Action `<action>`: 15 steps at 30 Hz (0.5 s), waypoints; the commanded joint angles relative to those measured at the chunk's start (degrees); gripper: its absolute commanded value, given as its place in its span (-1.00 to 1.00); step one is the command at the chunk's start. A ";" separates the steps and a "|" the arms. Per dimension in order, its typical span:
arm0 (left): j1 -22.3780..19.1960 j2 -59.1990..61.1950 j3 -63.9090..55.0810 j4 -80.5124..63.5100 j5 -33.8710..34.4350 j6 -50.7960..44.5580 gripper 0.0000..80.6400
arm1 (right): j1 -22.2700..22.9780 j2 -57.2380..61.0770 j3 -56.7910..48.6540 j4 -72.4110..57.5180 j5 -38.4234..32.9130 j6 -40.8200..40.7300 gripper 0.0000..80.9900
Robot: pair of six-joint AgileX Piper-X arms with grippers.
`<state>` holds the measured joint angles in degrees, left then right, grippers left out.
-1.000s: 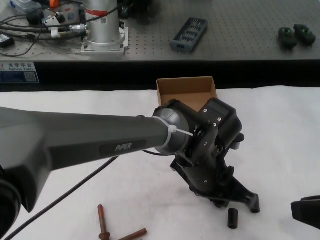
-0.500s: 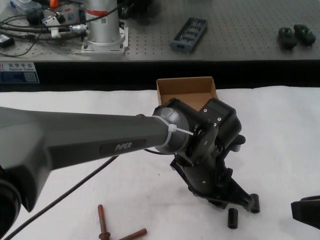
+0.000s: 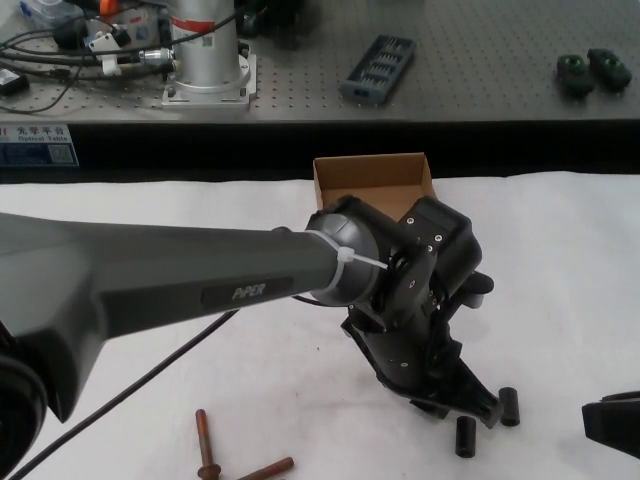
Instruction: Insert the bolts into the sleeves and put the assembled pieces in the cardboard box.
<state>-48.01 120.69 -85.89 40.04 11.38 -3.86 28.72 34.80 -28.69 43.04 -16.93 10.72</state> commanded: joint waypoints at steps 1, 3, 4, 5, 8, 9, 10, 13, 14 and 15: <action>0.02 0.71 -0.04 3.02 -0.60 1.05 -0.73 | 0.10 -0.42 -0.72 0.34 -0.75 -0.45 -0.55; 0.02 0.71 -0.04 4.78 -0.60 1.05 -0.73 | 0.10 -0.42 -0.72 0.34 -0.75 -0.45 -0.55; 0.02 0.71 -0.04 5.65 -0.60 1.05 -0.73 | 0.10 -0.42 -0.72 0.34 -0.75 -0.45 -0.55; 0.02 0.71 -0.04 6.64 -0.60 1.05 -0.73 | 0.10 -0.42 -0.72 0.34 -0.75 -0.45 -0.55; 0.02 0.71 -0.04 10.12 -0.60 1.93 -0.73 | 0.10 -0.42 -0.72 0.00 -0.74 -0.45 -0.55; 0.02 0.71 -0.04 11.39 -0.60 2.48 -0.73 | 0.10 -0.42 -0.72 -0.14 -0.74 -0.45 -0.55; 0.02 0.71 -0.04 12.46 -0.60 2.83 -0.73 | 0.10 -0.42 -0.72 -0.21 -0.74 -0.45 -0.55; 0.02 0.71 -0.04 16.32 -0.39 2.93 -0.73 | 0.10 -0.42 -0.72 -0.26 -0.74 -0.45 -0.55; 0.02 0.55 -0.04 17.36 -0.41 2.93 -0.73 | 0.10 -0.42 -0.72 -0.26 -0.74 -0.45 -0.55; 0.02 0.43 -0.04 18.33 -0.41 2.93 -0.73 | 0.10 -0.42 -0.72 -0.26 -0.74 -0.45 -0.55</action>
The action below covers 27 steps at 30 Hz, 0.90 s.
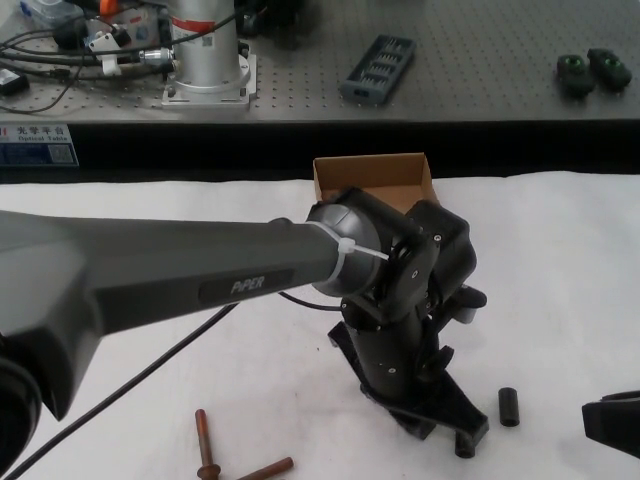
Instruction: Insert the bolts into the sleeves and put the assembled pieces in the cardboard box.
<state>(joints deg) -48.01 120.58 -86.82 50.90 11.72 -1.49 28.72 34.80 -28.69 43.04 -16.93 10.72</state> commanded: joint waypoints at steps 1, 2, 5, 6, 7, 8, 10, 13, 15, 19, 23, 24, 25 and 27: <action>0.02 0.56 0.89 8.15 -0.76 0.57 -0.73 | 0.10 -0.42 -0.72 -0.26 -0.74 -0.45 -0.55; 0.02 0.34 0.89 8.75 -0.76 0.57 -0.73 | 0.10 -0.42 -0.72 -0.26 -0.74 -0.45 -0.55; 0.02 -0.17 0.89 10.20 -0.76 0.57 -0.73 | 0.10 -0.42 -0.72 -0.24 -0.50 -0.45 -0.55; 0.02 -0.34 0.89 10.62 -0.76 0.57 -0.73 | 0.10 -0.42 -0.72 -0.24 -0.50 -0.45 -0.55; 0.02 -0.52 0.89 10.74 -0.76 0.57 -0.73 | 0.10 -0.42 -0.72 -0.24 -0.50 -0.45 -0.55; 0.02 -0.65 0.89 11.00 -0.76 0.57 -0.73 | 0.10 -0.42 -0.72 -0.41 -0.52 -0.45 -0.55; 0.02 -0.65 0.89 11.06 -0.51 0.57 -0.73 | 0.10 -0.42 -0.57 -0.72 -0.52 -0.45 -0.55; 0.02 -0.65 0.89 11.48 2.07 0.57 -0.73 | 0.10 -0.42 -0.21 -1.09 -0.52 -0.45 -0.55; 0.02 -0.65 0.89 11.74 4.16 1.49 -0.72 | 0.10 -0.42 -0.18 -1.08 -0.52 -0.45 -0.55; 0.02 -0.65 0.89 12.05 5.42 2.32 -0.44 | 0.10 -0.42 -0.18 -1.08 -0.52 -0.45 -0.55; 0.02 -0.65 0.89 12.05 4.97 1.49 0.00 | 0.10 -0.42 -0.18 -1.08 -0.52 -0.45 -0.55; 0.02 -0.65 0.89 12.05 4.84 1.02 0.01 | 0.10 -0.42 -0.18 -1.08 -0.52 -0.45 -0.55; 0.02 -0.65 0.89 12.05 4.86 0.98 0.01 | 0.10 -0.42 -0.18 -1.08 -0.52 -0.45 -0.55; 0.02 -0.65 0.89 12.05 4.86 0.98 0.01 | 0.10 -0.42 -0.18 -1.08 -0.52 -0.45 -0.55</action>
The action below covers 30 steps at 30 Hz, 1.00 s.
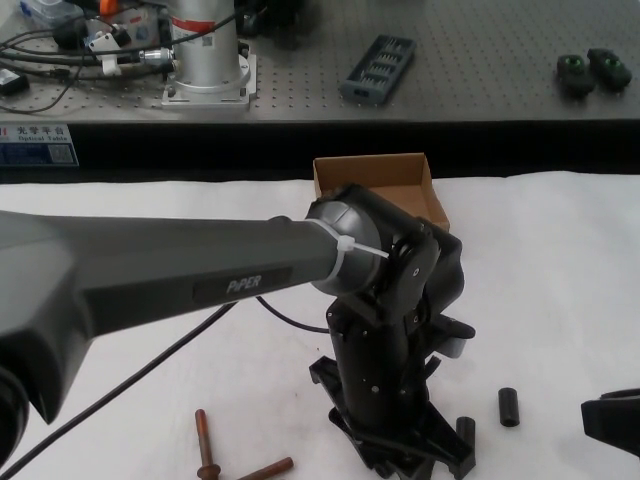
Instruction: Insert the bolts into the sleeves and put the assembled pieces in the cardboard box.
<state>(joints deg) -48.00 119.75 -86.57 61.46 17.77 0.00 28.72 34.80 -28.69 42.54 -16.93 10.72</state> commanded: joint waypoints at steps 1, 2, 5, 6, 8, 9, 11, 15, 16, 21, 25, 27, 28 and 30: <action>0.01 0.18 0.65 1.49 -1.19 -0.52 0.01 | 0.10 -0.42 -0.18 -0.58 -0.52 -0.45 -0.55; 0.01 0.18 0.65 1.49 -1.19 -0.52 0.01 | 0.10 -0.42 -0.18 -0.58 -0.52 -0.45 -0.55; 0.01 0.18 0.65 1.49 -3.89 -0.97 0.00 | 0.10 -0.42 -0.18 -0.58 -0.52 -0.45 -0.55; 0.01 0.18 0.65 1.49 -4.89 -0.96 -0.02 | 0.10 -0.42 -0.18 -0.58 -0.52 -0.45 -0.55; 0.01 0.18 0.65 1.49 -6.09 -0.96 -0.07 | 0.10 -0.42 -0.18 -0.58 -0.52 -0.45 -0.55; 0.01 0.18 0.65 1.26 -6.13 -0.96 -0.09 | 0.10 -0.42 -0.18 -0.58 -0.52 -0.45 -0.55; 0.01 0.18 0.65 0.81 -7.29 -0.96 -0.11 | 0.10 -0.42 -0.18 -0.58 -0.52 -0.45 -0.55; -0.42 0.18 0.65 -0.57 -10.57 -1.52 -0.11 | 0.10 -0.42 -0.18 -0.58 -0.52 -0.45 -0.55; -0.58 0.18 0.65 -0.85 -10.93 -1.52 -0.11 | 0.10 -0.42 -0.18 -0.58 -0.52 -0.45 -0.55; -1.28 0.18 0.65 -2.92 -11.12 -2.71 -0.11 | 0.10 -0.42 -0.18 -0.58 -0.52 -0.45 -0.55; -1.96 0.18 0.65 -5.46 -13.61 -3.12 -0.11 | 0.10 -0.42 -0.23 -0.83 -0.52 -0.45 -0.55; -2.21 0.18 0.65 -6.11 -14.78 -3.12 -0.11 | 0.10 -0.42 -0.23 -0.83 -0.52 -0.45 -0.55; -2.21 0.18 0.65 -6.20 -15.18 -3.12 -0.11 | 0.10 -0.42 -0.23 -0.83 -0.52 -0.45 -0.55; -2.35 0.18 0.65 -6.05 -16.20 -3.12 -0.11 | 0.10 -0.42 -0.23 -0.83 -0.52 -0.45 -0.55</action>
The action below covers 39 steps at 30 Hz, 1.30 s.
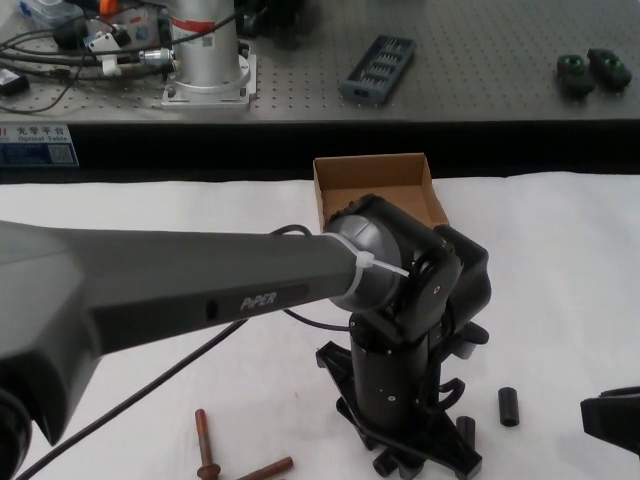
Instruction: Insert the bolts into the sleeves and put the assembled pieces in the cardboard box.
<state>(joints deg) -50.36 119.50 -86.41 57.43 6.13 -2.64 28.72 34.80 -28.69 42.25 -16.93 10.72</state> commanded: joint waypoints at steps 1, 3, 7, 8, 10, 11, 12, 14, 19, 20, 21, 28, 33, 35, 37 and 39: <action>0.01 0.42 0.49 -1.99 -4.67 -0.48 -0.11 | 0.10 -0.42 -0.23 -0.54 -0.52 -0.45 -0.55; 0.01 0.42 0.49 -1.66 -4.67 -0.48 -0.11 | 0.10 -0.42 -0.23 -0.54 -0.52 -0.45 -0.55; 0.01 0.42 0.49 -1.07 -4.67 -0.48 -0.11 | 0.10 -0.42 -0.23 -0.54 -0.52 -0.45 -0.55; 0.01 0.42 0.49 -0.78 -4.67 -0.48 -0.11 | 0.10 -0.42 -0.23 -0.54 -0.52 -0.45 -0.55; 0.01 0.42 0.49 -0.21 -4.67 -0.48 -0.11 | 0.10 -0.42 -0.23 -0.54 -0.52 -0.45 -0.55; 0.01 0.42 0.49 0.07 -4.67 -0.48 -0.11 | 0.10 -0.42 -0.23 -0.54 -0.52 -0.45 -0.55; 0.01 0.42 0.49 0.48 -4.67 -0.48 -0.11 | 0.10 -0.42 -0.23 -0.54 -0.52 -0.45 -0.55; 0.01 0.42 0.49 1.31 -4.67 -0.92 -0.13 | 0.10 -0.42 -0.23 -0.54 -0.52 -0.45 -0.55; -0.13 0.42 0.49 2.16 -4.07 -0.93 -0.28 | 0.10 -0.42 -0.23 -0.54 -0.52 -0.45 -0.55; -0.13 0.42 0.49 2.01 -4.07 -0.93 -0.30 | 0.10 -0.42 -0.23 -0.54 -0.52 -0.45 -0.55; -0.13 0.42 0.49 1.85 -4.07 -0.93 -0.30 | 0.10 -0.42 -0.23 -0.54 -0.52 -0.45 -0.55; -0.27 0.42 0.49 2.99 -1.31 -1.30 -0.30 | 0.10 -0.42 -0.23 -0.54 -0.52 -0.45 -0.55; -0.27 0.42 0.49 3.56 -1.08 -1.28 -0.36 | 0.10 -0.42 -0.23 -0.54 -0.52 -0.45 -0.55; -0.27 0.42 0.49 3.56 -0.15 -1.28 -0.51 | 0.10 -0.42 -0.23 -0.54 -0.52 -0.45 -0.55; -0.27 0.42 0.49 2.91 1.68 -1.17 -0.67 | 0.10 -0.42 -0.23 -0.54 -0.52 -0.45 -0.55; -0.27 0.42 0.49 1.94 4.15 -0.84 -0.72 | 0.10 -0.42 -0.23 -0.54 -0.52 -0.45 -0.55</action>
<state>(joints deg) -50.54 119.50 -86.41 59.00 5.88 -3.01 28.72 34.80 -28.69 42.25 -16.93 10.72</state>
